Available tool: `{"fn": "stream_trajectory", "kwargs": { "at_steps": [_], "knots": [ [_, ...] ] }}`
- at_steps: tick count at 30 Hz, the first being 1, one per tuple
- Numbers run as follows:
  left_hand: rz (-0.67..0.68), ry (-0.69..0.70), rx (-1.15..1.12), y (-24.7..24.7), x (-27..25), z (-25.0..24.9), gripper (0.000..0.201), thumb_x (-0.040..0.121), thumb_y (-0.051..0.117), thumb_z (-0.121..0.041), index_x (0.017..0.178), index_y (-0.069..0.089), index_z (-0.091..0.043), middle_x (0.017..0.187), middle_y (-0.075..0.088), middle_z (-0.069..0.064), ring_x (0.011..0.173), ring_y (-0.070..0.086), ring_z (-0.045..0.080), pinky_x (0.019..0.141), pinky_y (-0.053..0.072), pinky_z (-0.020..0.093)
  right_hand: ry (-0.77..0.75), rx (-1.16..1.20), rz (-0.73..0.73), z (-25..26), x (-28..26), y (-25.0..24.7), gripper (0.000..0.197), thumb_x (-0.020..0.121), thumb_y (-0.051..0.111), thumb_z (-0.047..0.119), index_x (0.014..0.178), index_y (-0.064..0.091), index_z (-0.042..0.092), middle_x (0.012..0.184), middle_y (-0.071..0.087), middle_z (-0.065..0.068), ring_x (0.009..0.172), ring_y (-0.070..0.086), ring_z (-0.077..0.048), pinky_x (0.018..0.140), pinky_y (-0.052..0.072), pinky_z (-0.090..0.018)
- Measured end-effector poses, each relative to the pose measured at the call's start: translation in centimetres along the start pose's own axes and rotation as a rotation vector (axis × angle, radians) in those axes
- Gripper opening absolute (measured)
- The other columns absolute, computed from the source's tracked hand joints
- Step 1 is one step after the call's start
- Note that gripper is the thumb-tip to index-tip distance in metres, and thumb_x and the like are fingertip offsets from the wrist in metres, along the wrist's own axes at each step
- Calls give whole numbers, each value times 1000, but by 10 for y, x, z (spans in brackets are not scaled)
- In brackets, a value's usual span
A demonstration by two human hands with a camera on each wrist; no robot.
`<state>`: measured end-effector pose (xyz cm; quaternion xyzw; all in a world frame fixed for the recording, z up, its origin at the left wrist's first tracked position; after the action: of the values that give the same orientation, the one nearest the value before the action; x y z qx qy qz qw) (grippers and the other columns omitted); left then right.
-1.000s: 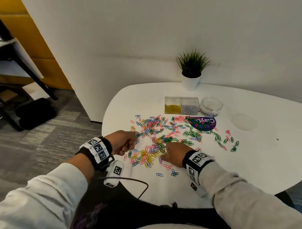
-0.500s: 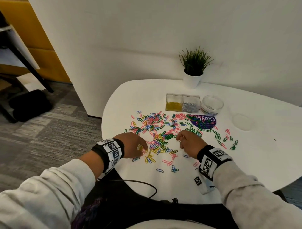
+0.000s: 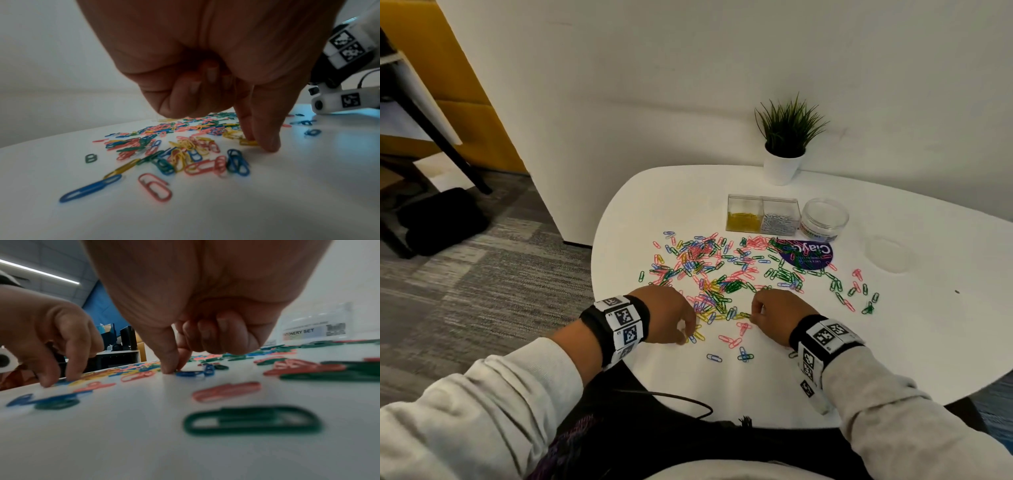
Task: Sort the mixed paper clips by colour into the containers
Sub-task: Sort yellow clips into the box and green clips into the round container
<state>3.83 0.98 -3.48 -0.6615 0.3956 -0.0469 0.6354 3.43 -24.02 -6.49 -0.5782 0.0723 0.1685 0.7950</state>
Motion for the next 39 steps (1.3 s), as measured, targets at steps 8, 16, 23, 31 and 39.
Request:
{"fn": "stream_trajectory", "kwargs": {
  "at_steps": [8, 16, 23, 31, 39],
  "knots": [
    [2, 3, -29, 5, 1, 4, 13, 90, 62, -42, 96, 69, -33, 79, 53, -19, 80, 51, 7, 76, 45, 26, -13, 11, -61, -6, -3, -5, 6, 92, 58, 27, 97, 59, 25, 100, 62, 5, 92, 59, -17, 81, 48, -29],
    [-31, -65, -341, -2, -4, 22, 10, 89, 65, -22, 81, 67, -28, 66, 57, -17, 57, 51, -10, 59, 37, 8, -3, -40, -56, -12, 3, -3, 13, 90, 54, 16, 91, 56, 30, 102, 63, 4, 94, 61, -19, 83, 51, -32],
    [-81, -100, -447, -1, -3, 26, 5, 85, 69, -24, 85, 74, -25, 68, 62, -14, 58, 51, -3, 61, 43, 13, -115, -49, -37, 8, 4, 3, 10, 94, 60, 32, 103, 62, 28, 109, 59, 4, 101, 57, -19, 88, 46, -30],
    [-54, -106, -682, -3, -3, 32, 5, 82, 77, -18, 87, 79, -19, 76, 72, -18, 68, 60, -8, 68, 43, 7, -80, -113, 30, 12, 3, 0, 7, 91, 56, 29, 89, 54, 23, 96, 60, 0, 87, 57, -20, 74, 45, -29],
    [-10, -369, -993, -4, 0, 26, 15, 73, 51, -18, 63, 45, -9, 56, 37, 5, 45, 26, 17, 44, 22, 21, 66, 977, -87, 4, -7, -28, 10, 85, 44, 11, 77, 49, 7, 70, 47, -9, 56, 38, -18, 51, 29, -27]
  ]
}}
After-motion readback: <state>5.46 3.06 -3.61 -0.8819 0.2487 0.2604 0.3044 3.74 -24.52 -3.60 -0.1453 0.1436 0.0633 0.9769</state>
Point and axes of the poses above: each hand's wrist, its own x-axis towards the middle knuckle, its own y-axis out of the palm, z = x × y, the point moved 1 cm from there along x, towards the middle knuckle
